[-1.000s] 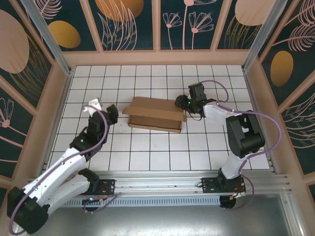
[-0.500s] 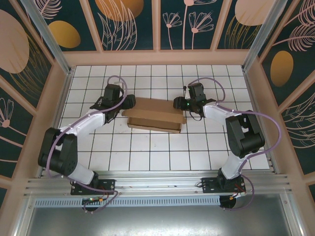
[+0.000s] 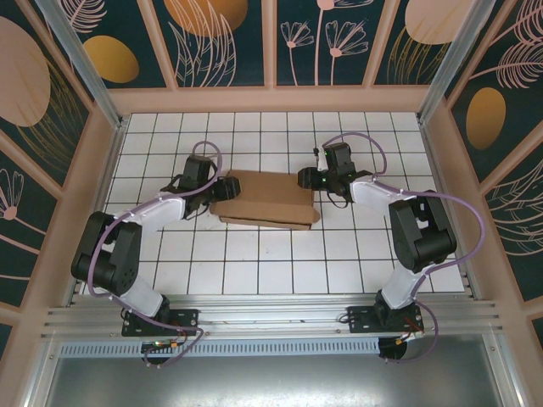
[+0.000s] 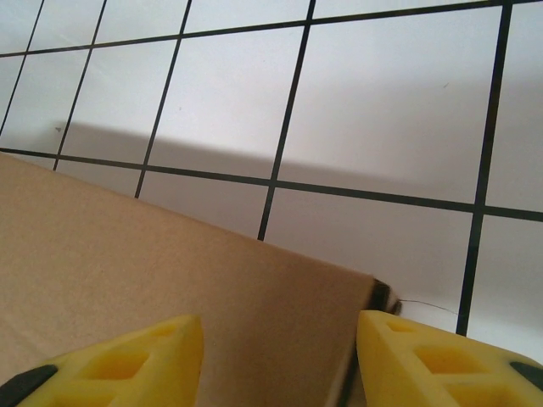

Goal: Fold the paper box

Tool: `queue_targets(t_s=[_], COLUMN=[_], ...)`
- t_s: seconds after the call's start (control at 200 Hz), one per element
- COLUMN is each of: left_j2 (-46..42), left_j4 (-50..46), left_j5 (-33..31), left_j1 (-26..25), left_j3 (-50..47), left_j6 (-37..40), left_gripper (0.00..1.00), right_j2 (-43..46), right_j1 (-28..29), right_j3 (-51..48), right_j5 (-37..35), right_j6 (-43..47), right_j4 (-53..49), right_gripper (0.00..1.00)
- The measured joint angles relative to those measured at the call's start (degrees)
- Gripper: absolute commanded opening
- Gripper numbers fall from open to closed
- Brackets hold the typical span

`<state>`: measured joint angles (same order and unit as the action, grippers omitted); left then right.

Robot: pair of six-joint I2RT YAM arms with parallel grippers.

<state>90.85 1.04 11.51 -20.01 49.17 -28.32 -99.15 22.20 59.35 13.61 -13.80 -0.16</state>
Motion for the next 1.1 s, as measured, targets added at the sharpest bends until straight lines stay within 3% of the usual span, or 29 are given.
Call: queue_targets(t_s=[0.105, 0.18, 0.415, 0.586, 0.866, 1.101], left_j2=[-0.2, -0.2, -5.4, -6.8, -5.6, -4.8], left_j4=[0.3, 0.8, 0.0, -0.9, -3.0, -4.6], left_j5=[0.4, 0.8, -3.7, -6.8, -3.5, -3.4], left_j1=[0.0, 0.0, 0.0, 0.0, 0.0, 0.0], left_j3=[-1.2, -1.5, -2.3, -0.7, -0.6, -0.7], left_j6=[-1.9, -3.1, -2.4, 0.3, 1.4, 2.2], left_gripper=[0.53, 0.52, 0.61, 0.65, 0.74, 0.73], right_j2=[0.0, 0.0, 3.6, 9.3, 9.9, 8.0], right_j1=[0.0, 0.0, -0.3, -3.3, -4.4, -4.1], right_j3=[0.0, 0.0, 0.0, -1.8, -9.7, -10.1], right_j5=[0.0, -0.1, -0.1, 5.0, 11.5, 12.0], right_j6=[0.4, 0.4, -0.7, -5.9, -11.2, -11.7], right_j4=[0.0, 0.0, 0.0, 2.4, 2.7, 2.5], right_gripper=[0.51, 0.53, 0.58, 0.64, 0.68, 0.66])
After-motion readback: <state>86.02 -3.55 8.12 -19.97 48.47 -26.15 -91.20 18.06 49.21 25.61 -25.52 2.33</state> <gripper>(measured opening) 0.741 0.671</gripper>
